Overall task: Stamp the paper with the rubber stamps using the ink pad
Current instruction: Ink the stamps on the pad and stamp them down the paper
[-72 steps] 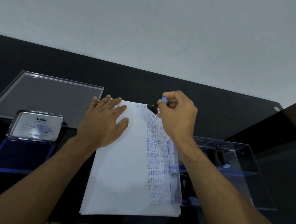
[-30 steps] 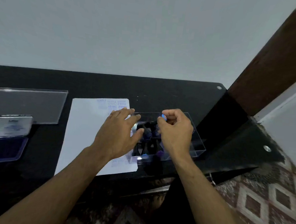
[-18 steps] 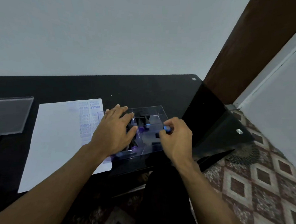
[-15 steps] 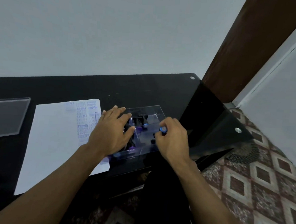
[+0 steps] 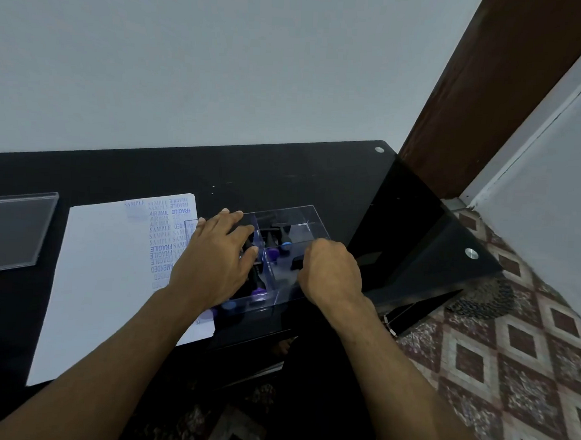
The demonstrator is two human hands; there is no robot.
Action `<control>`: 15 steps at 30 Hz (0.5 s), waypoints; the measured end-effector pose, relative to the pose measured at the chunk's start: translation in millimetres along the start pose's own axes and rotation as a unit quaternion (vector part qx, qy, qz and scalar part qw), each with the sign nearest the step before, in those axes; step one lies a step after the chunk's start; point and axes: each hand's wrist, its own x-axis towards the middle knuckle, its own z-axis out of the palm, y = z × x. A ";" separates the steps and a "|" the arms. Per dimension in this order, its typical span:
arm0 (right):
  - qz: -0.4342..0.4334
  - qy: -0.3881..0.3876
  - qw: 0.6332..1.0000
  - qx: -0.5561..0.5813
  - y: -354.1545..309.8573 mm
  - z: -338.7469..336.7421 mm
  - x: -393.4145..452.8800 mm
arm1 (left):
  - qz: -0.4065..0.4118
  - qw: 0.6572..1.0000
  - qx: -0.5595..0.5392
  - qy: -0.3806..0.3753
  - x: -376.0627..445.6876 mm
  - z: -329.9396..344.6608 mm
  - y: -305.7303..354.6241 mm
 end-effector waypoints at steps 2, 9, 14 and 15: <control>0.004 -0.004 1.000 -0.002 -0.3 0.3 0.0 | 0.003 1.000 0.003 0.001 -0.3 0.0 0.1; -0.078 0.081 0.993 0.037 -1.3 -2.2 11.0 | 0.003 1.000 0.009 0.009 0.0 2.1 0.2; -0.161 0.050 0.985 -0.041 -6.6 4.4 25.0 | 0.005 1.000 0.014 0.014 0.8 2.6 0.2; -0.168 0.021 0.985 -0.043 -6.9 6.7 27.6 | 0.004 1.000 0.015 0.014 0.8 2.5 0.3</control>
